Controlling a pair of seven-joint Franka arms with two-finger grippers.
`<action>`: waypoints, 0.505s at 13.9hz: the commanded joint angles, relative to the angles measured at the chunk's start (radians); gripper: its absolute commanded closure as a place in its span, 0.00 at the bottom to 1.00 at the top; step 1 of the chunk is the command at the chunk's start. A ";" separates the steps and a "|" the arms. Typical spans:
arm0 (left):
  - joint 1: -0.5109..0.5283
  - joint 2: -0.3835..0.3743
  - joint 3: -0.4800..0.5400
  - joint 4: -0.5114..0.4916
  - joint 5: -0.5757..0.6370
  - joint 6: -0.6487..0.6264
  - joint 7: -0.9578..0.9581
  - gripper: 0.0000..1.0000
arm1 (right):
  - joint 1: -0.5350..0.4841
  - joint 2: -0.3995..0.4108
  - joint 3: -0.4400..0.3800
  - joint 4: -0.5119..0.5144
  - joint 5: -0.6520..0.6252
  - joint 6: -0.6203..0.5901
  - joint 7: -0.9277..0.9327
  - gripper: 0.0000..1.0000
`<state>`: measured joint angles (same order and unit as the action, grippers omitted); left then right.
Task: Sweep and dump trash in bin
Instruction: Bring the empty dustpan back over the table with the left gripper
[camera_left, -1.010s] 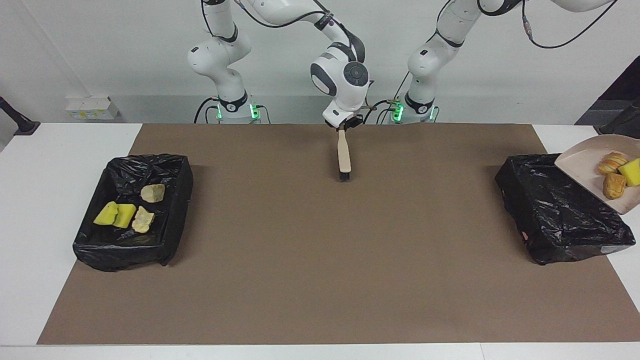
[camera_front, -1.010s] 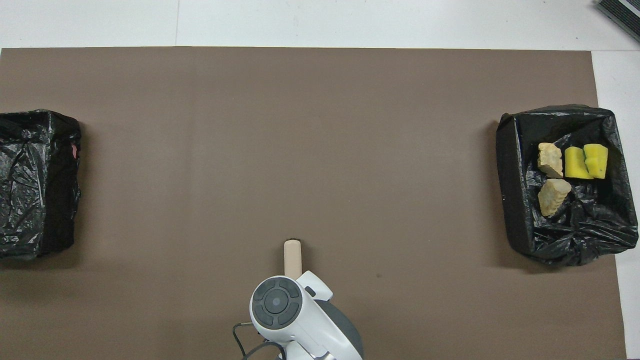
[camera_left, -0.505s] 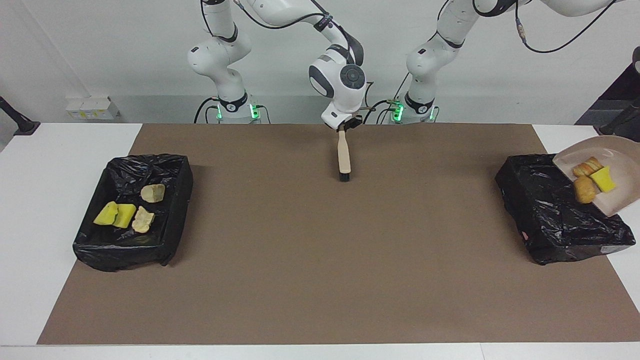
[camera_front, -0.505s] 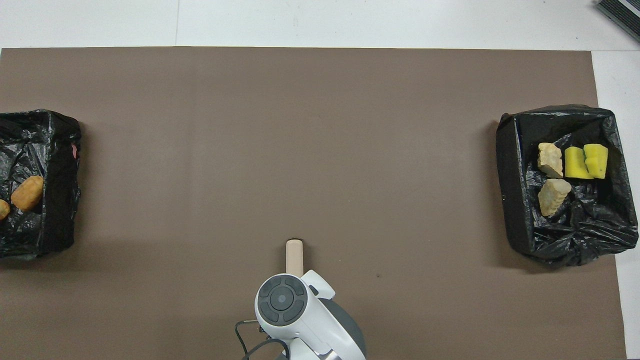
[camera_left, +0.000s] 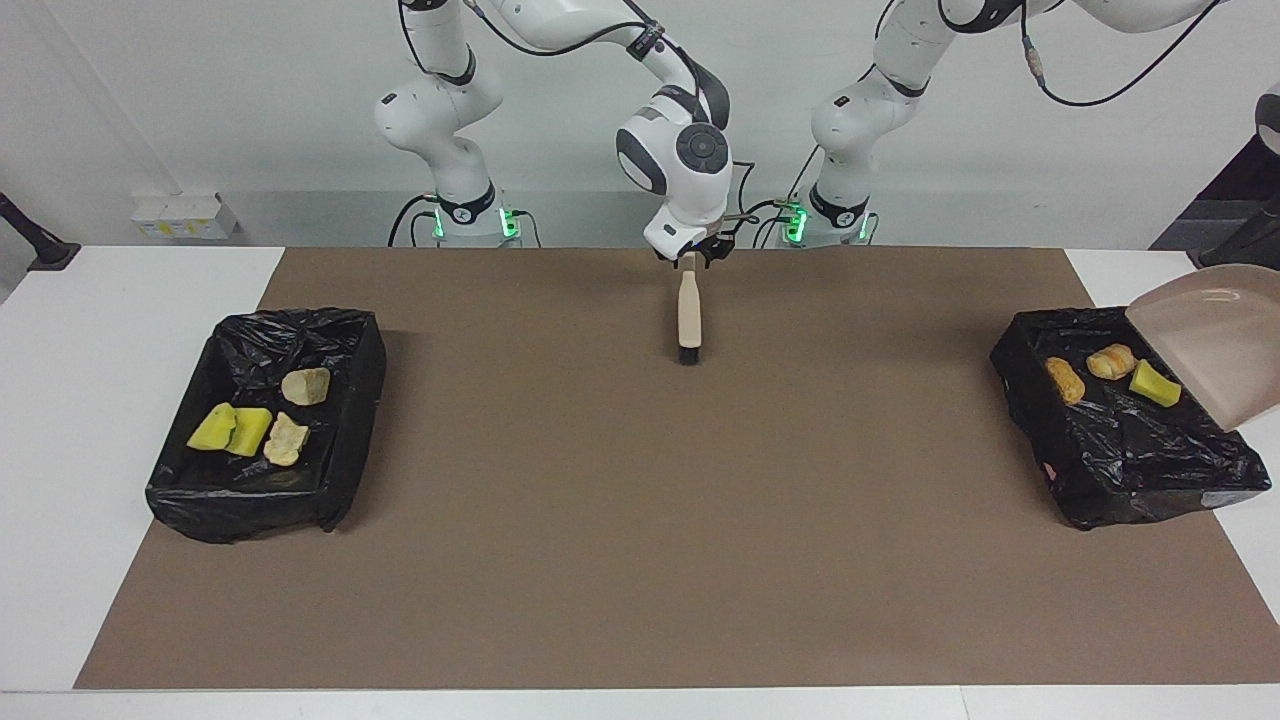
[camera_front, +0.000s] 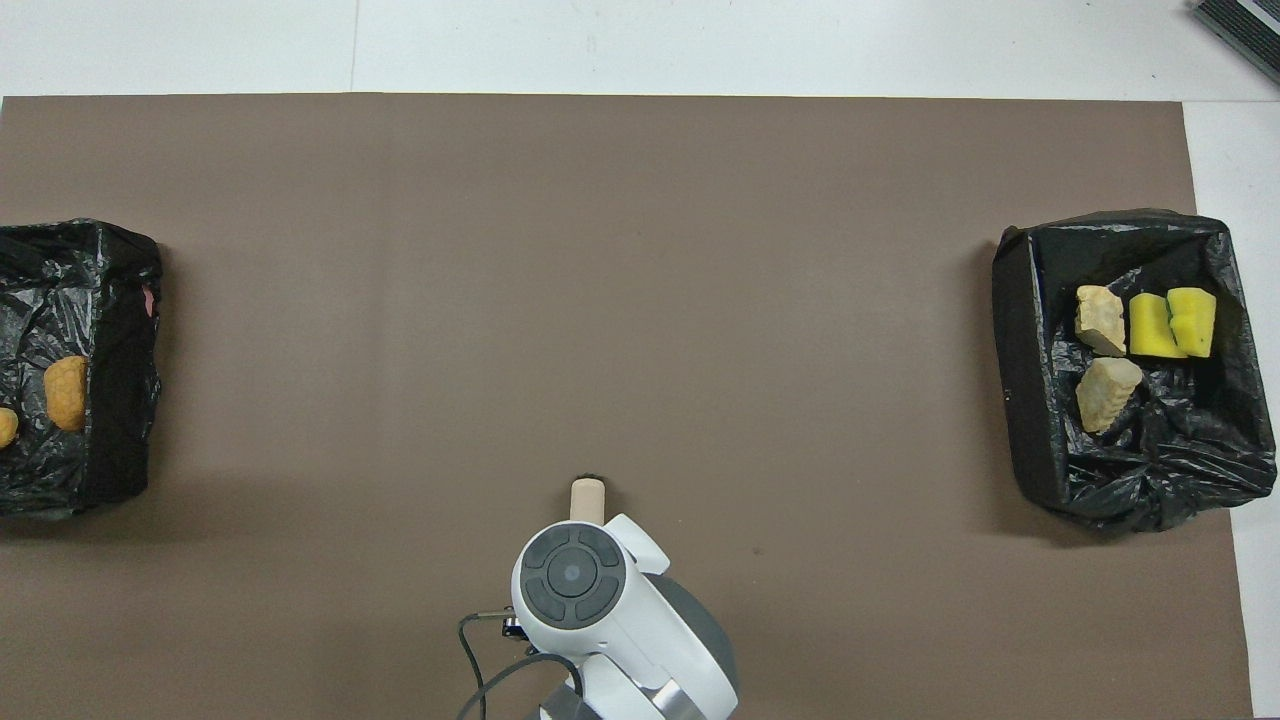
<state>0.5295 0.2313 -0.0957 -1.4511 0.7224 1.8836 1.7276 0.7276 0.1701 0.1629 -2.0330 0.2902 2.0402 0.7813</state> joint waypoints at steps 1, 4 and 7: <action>-0.011 -0.035 0.004 0.028 -0.185 -0.058 0.004 1.00 | -0.036 -0.020 -0.002 0.022 0.018 0.006 -0.031 0.05; -0.013 -0.085 -0.007 0.026 -0.349 -0.104 -0.102 1.00 | -0.140 -0.104 0.001 0.022 0.010 0.002 -0.043 0.00; -0.029 -0.130 -0.073 -0.008 -0.451 -0.210 -0.444 1.00 | -0.241 -0.191 0.000 0.022 0.003 -0.020 -0.065 0.00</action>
<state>0.5273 0.1347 -0.1363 -1.4330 0.3116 1.7386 1.4675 0.5512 0.0532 0.1558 -1.9909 0.2895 2.0385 0.7544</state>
